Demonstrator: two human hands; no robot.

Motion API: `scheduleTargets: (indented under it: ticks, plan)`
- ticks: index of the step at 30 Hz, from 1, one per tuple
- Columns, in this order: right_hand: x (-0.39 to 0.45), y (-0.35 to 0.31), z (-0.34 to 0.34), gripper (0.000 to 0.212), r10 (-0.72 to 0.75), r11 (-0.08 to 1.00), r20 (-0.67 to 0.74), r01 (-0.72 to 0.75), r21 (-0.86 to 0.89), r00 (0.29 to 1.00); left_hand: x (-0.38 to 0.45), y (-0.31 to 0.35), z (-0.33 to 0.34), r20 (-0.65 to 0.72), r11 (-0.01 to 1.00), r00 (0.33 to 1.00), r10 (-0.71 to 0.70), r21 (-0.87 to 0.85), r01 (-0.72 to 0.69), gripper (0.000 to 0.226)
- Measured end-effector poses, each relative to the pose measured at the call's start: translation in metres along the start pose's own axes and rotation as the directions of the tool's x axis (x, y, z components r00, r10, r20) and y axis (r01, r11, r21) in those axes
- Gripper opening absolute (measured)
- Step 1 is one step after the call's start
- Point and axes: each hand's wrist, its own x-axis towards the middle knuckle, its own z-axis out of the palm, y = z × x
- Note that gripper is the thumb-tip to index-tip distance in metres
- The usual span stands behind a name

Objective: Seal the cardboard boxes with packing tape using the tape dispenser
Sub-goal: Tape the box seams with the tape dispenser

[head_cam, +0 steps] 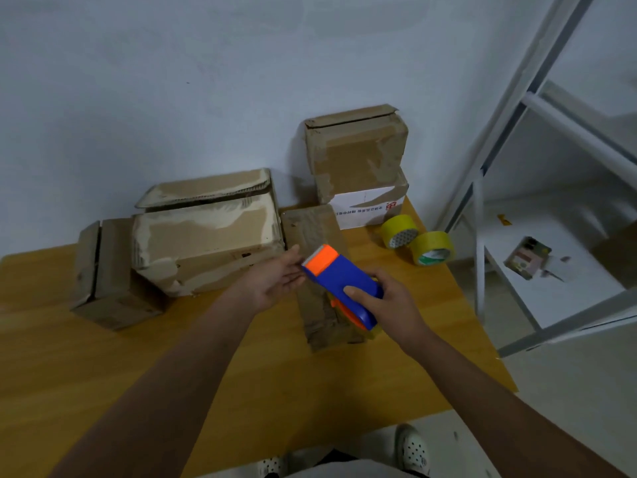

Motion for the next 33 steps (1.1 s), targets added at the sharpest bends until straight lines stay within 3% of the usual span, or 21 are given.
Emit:
scheduleTargets:
  ticks: [9, 15, 20, 26, 28, 33]
  plan:
    - [-0.010, -0.010, -0.023, 0.038, -0.050, 0.997, -0.050, 0.047, -0.066, 0.997, -0.013, -0.006, 0.013, 0.104, 0.993, 0.990, -0.095, 0.075, 0.087, 0.012]
    - [-0.013, -0.010, -0.032, 0.032, -0.109, 0.986, -0.098, 0.095, -0.141, 0.989, -0.023, -0.017, 0.018, 0.109, 0.993, 0.994, 0.009, 0.118, -0.021, 0.011]
    - [-0.012, -0.009, -0.040, 0.005, -0.103, 0.977, -0.025, 0.097, -0.189, 0.994, -0.027, -0.036, 0.025, 0.067, 0.972, 0.989, 0.134, 0.187, -0.145, 0.012]
    - [-0.010, -0.016, -0.050, 0.021, -0.073, 0.969, 0.164, 0.109, -0.220, 0.984, -0.033, -0.058, 0.031, -0.026, 0.899, 0.953, 0.302, 0.340, -0.276, 0.017]
    - [-0.008, -0.017, -0.056, 0.016, -0.053, 0.963, 0.215, 0.107, -0.248, 0.975, -0.035, -0.063, 0.028, -0.064, 0.897, 0.943, 0.327, 0.336, -0.288, 0.017]
    - [-0.002, -0.014, -0.094, 0.033, 0.025, 0.930, 0.277, 0.080, -0.360, 0.961, -0.042, -0.076, -0.031, -0.347, 0.940, 0.877, 0.332, 0.204, -0.275, 0.015]
